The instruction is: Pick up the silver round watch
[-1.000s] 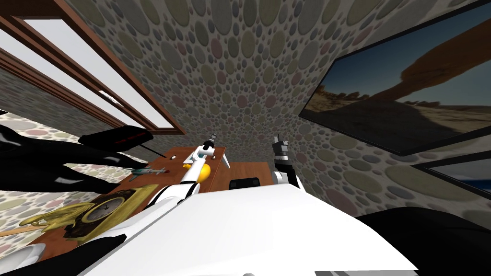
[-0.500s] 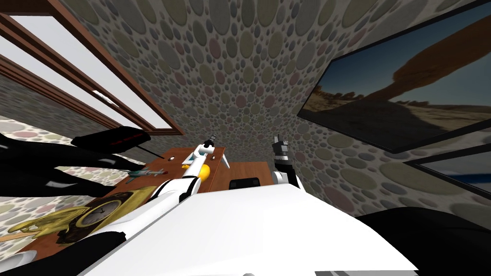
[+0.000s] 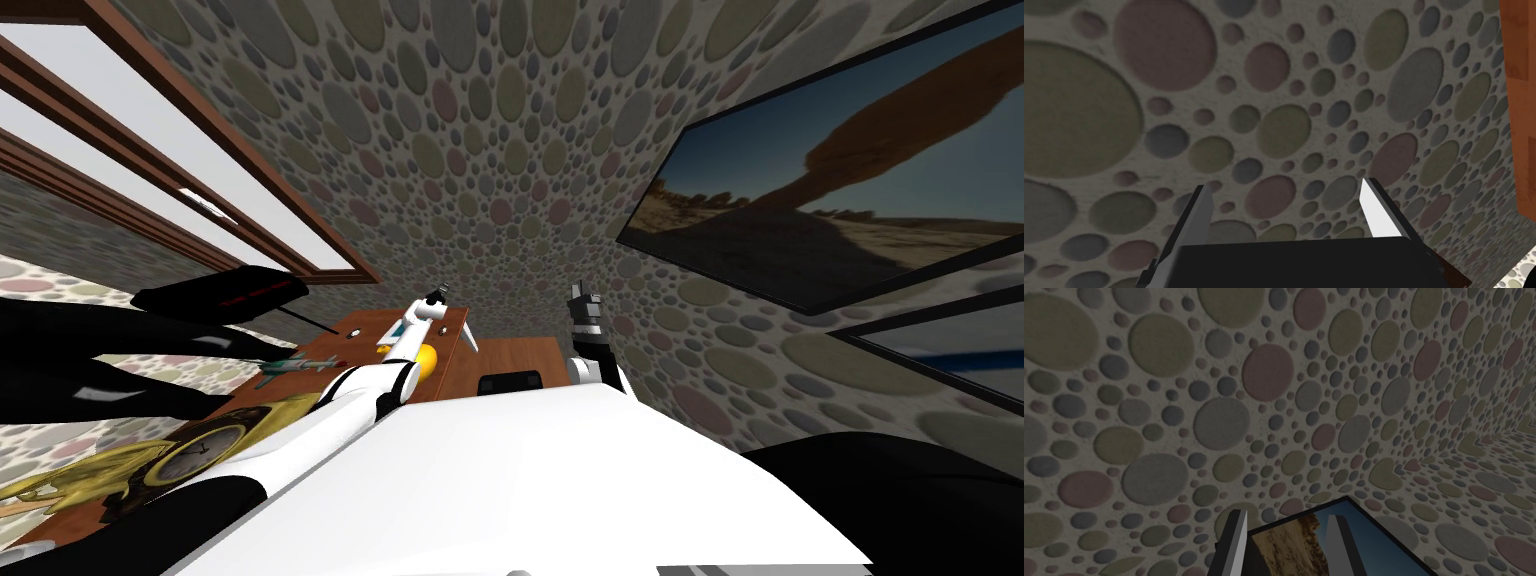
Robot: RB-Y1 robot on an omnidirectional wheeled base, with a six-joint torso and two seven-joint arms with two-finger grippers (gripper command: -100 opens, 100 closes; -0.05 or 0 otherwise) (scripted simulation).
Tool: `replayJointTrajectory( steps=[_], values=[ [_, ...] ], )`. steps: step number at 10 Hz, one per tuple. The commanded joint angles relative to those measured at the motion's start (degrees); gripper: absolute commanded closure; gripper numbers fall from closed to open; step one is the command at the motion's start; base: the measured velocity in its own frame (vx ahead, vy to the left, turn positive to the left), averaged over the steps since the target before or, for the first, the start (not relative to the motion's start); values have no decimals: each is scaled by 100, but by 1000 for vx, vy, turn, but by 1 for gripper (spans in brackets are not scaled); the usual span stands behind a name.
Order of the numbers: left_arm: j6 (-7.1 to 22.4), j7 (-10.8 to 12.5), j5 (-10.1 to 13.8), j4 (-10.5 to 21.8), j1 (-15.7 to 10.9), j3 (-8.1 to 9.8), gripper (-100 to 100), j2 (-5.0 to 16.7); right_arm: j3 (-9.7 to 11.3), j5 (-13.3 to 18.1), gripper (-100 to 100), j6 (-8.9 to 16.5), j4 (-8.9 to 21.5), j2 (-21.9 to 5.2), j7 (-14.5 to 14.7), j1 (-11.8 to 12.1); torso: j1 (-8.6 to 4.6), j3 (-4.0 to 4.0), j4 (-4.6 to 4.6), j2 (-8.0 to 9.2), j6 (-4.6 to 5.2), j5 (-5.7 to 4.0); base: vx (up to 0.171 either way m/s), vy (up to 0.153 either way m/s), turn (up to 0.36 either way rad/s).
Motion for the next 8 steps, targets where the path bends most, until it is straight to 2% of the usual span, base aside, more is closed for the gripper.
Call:
replayJointTrajectory(
  steps=[1, 2, 3, 4, 5, 6, 7, 8],
  values=[
    [49, -9, 23, 186, -27, -12, -100, 28, 0, 0, 0, 0, 0, 0, 0, 0, 0, 0, 0, 0, 0, 0, 0, 0, 0],
    [244, -50, -38, 450, -239, 38, -100, 51, 0, 0, 0, 0, 0, 0, 0, 0, 0, 0, 0, 0, -1, 0, -2, 6, -44],
    [244, -50, -38, 622, -239, 38, -100, 51, 0, 0, 0, 0, 0, 0, 0, 0, 0, 0, 1, 0, 1, -1, 0, 10, -37],
    [434, -88, -99, 882, -440, 91, -100, 69, 0, 0, 0, 0, 0, 0, 0, 0, 1, 0, 0, 0, 0, 0, 0, 14, -46],
    [434, -88, -99, 1052, -440, 91, -100, 69, 0, 0, 0, 0, 0, 0, 0, 0, 2, 0, 1, 0, 1, 0, 0, 12, -26],
    [434, -88, -99, 1054, -440, 91, -100, 69, 0, 0, 0, 0, 0, 0, 0, 0, 2, 0, 0, 1, -1, 1, 0, 0, 0],
    [618, -124, -160, 1249, -629, 147, -100, 82, 0, 0, 0, 0, 0, 0, 0, 0, 0, 1, 1, 1, -1, 0, -1, 6, -40],
    [618, -124, -160, 1434, -629, 147, -100, 82, 0, 0, 0, 0, 0, 0, 0, 0, -1, 1, 1, 0, 1, -1, -1, 9, -36]
  ],
)
